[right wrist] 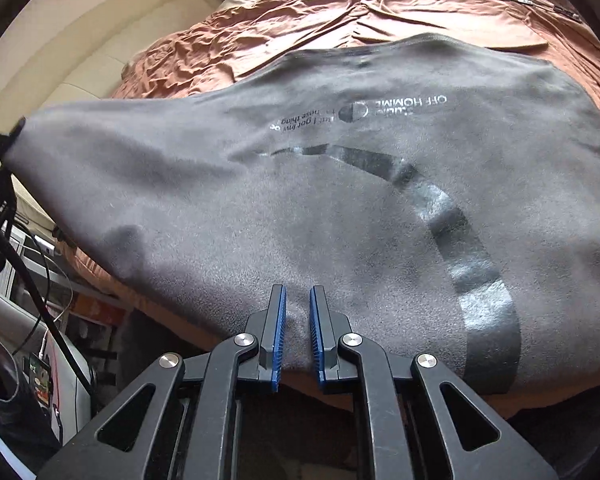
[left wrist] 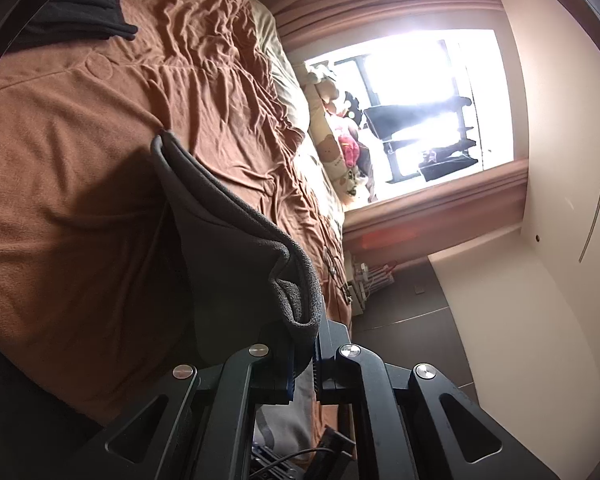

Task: Fold small clothes
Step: 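Hold the folded shirt with both tools and lift it off the blanket, then open the right tool while the left tool lowers the shirt edge and opens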

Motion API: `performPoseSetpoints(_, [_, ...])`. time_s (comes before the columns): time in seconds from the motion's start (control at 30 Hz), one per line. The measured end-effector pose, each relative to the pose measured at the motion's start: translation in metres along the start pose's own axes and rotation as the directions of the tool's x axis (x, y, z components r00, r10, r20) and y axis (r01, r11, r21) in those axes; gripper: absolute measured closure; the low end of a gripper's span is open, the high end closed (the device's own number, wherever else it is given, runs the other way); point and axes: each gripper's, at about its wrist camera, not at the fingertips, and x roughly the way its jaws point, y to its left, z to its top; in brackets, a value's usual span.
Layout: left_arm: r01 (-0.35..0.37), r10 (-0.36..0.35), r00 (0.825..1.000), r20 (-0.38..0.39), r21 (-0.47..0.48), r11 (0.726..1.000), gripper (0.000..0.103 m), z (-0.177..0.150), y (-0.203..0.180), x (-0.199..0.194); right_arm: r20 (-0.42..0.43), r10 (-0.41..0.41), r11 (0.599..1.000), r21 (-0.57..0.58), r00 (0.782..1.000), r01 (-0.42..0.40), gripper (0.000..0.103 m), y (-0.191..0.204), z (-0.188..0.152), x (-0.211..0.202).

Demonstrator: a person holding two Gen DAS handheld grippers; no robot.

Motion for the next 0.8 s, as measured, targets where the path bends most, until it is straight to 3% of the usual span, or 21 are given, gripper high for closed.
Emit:
performPoseSetpoints(0.33, [0.050,-0.041,0.994,-0.104,0.090,0.995,0.097,-0.009,-0.049,0.043,-0.012,0.100,0.994,0.041,0.995,-0.100,0.096,-0.014,-0.010,-0.006])
performPoseSetpoints(0.57, [0.089,-0.057,0.978,-0.202,0.153,0.984,0.097,-0.024,-0.085,0.081,0.109,0.121,0.988,0.084,0.987,-0.130,0.096,-0.050,-0.006,-0.053])
performPoseSetpoints(0.8, [0.083,-0.014,0.955,-0.295,0.224,0.971,0.097,-0.049,-0.118,0.124,0.192,0.105,0.982,0.134,0.976,-0.132,0.091,-0.086,-0.016,-0.096])
